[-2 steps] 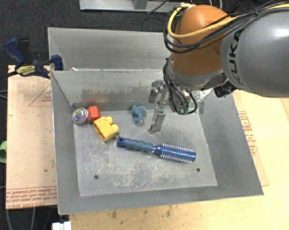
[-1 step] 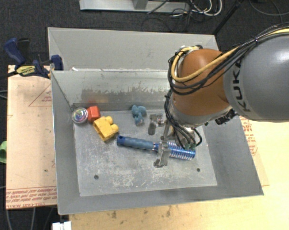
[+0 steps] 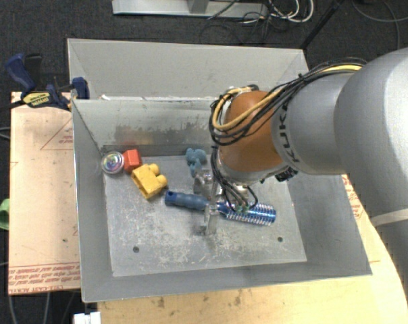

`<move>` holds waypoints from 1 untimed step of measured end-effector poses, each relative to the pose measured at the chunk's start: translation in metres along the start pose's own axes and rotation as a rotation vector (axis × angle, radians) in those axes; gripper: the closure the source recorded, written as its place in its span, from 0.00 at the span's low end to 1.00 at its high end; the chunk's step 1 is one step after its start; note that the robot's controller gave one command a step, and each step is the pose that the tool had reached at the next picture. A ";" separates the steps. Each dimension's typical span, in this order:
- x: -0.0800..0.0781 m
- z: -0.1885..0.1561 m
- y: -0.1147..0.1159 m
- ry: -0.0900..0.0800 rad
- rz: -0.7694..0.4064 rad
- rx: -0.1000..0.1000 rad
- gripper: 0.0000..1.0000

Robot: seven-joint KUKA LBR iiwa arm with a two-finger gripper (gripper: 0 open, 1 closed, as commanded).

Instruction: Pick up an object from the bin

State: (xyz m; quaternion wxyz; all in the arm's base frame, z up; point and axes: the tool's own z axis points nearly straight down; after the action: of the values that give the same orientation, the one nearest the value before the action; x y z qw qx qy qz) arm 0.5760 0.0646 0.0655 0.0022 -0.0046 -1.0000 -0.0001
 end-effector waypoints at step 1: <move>-0.001 -0.005 0.000 -0.006 0.000 -0.001 1.00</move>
Offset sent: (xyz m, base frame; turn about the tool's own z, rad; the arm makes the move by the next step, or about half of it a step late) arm 0.0000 0.0000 0.0000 0.0000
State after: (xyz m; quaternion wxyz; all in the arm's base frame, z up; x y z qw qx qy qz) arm 0.5775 0.0647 0.0703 -0.0008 -0.0048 -1.0000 -0.0007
